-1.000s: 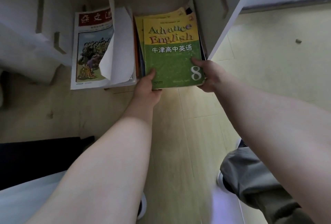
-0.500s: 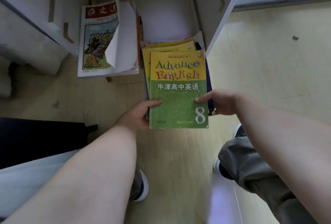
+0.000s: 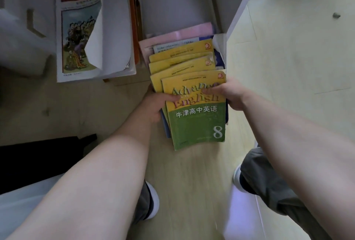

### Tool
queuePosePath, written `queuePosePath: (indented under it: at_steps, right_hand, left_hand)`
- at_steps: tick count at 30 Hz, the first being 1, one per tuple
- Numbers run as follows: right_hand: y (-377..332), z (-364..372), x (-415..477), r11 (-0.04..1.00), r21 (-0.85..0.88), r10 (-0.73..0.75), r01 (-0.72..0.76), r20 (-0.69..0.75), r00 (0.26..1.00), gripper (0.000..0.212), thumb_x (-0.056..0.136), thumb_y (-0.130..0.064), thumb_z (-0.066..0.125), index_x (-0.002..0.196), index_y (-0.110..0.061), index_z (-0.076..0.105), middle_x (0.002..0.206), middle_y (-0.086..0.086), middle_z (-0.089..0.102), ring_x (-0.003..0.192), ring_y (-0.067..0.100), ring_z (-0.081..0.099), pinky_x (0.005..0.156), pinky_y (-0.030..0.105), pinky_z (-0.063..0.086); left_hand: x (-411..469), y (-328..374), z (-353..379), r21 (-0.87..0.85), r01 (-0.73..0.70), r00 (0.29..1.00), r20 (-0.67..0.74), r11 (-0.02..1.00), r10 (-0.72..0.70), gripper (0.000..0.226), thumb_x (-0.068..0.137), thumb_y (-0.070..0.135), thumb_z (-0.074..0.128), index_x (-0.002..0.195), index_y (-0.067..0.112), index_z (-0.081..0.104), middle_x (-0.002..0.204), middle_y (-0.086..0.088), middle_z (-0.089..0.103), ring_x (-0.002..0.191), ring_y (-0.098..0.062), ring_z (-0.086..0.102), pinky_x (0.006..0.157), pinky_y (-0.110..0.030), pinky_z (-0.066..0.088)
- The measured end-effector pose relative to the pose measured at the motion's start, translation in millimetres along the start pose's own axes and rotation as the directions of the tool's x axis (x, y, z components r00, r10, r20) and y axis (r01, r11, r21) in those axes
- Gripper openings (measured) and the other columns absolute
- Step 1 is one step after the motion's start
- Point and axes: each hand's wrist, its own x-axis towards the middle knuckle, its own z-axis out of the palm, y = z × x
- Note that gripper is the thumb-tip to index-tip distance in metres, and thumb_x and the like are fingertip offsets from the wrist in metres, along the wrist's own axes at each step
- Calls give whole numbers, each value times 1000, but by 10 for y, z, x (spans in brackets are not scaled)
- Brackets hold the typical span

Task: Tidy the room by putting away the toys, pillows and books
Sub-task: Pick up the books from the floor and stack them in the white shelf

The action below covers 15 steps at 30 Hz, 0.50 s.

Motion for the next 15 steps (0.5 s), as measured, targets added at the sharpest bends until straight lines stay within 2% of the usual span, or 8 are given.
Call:
queuePosePath:
  at_steps: [2, 3, 6, 11, 15]
  right_hand:
    - [54, -17, -48, 998, -43, -50, 50, -3, 999, 46, 78, -5, 83, 122, -8, 67, 110, 9, 77, 101, 29, 75, 92, 51, 57]
    - [75, -22, -88, 996, -58, -70, 69, -17, 997, 48, 77, -7, 84, 121, -9, 66, 110, 8, 77, 100, 28, 75, 92, 51, 57]
    - [118, -24, -253, 992, -57, -116, 112, -69, 991, 56, 72, -8, 89, 123, -10, 66, 110, 7, 77, 99, 27, 76, 90, 50, 59]
    - [109, 45, -660, 964, -119, -258, 239, -192, 947, 61, 69, -10, 92, 123, -18, 65, 108, -2, 77, 96, 17, 75, 84, 43, 62]
    - [211, 66, -998, 932, -128, -363, 339, -317, 876, 64, 65, -19, 95, 121, -28, 65, 112, -7, 76, 102, 16, 73, 81, 43, 62]
  left_hand:
    - [-12, -84, 4, 4, -23, 1000, -20, 1000, 23, 60, 68, -3, 86, 124, 6, 68, 107, -8, 78, 96, -22, 75, 75, -38, 62]
    - [-41, -103, 10, 5, -35, 999, -23, 999, 36, 65, 64, -1, 88, 125, 7, 67, 107, -7, 78, 96, -21, 75, 75, -37, 62]
    - [-183, -109, 54, 24, -71, 997, -29, 997, 72, 82, 46, 8, 94, 124, 7, 67, 108, -7, 77, 102, -23, 74, 89, -46, 60]
    - [-493, -67, 125, 83, -200, 976, -65, 976, 206, 65, 57, -7, 92, 116, 5, 68, 103, -5, 78, 96, -20, 75, 87, -44, 61]
    - [-750, 29, 217, 208, -359, 922, -70, 910, 380, 64, 61, -4, 93, 119, 5, 67, 94, 10, 73, 78, 5, 68, 64, -18, 59]
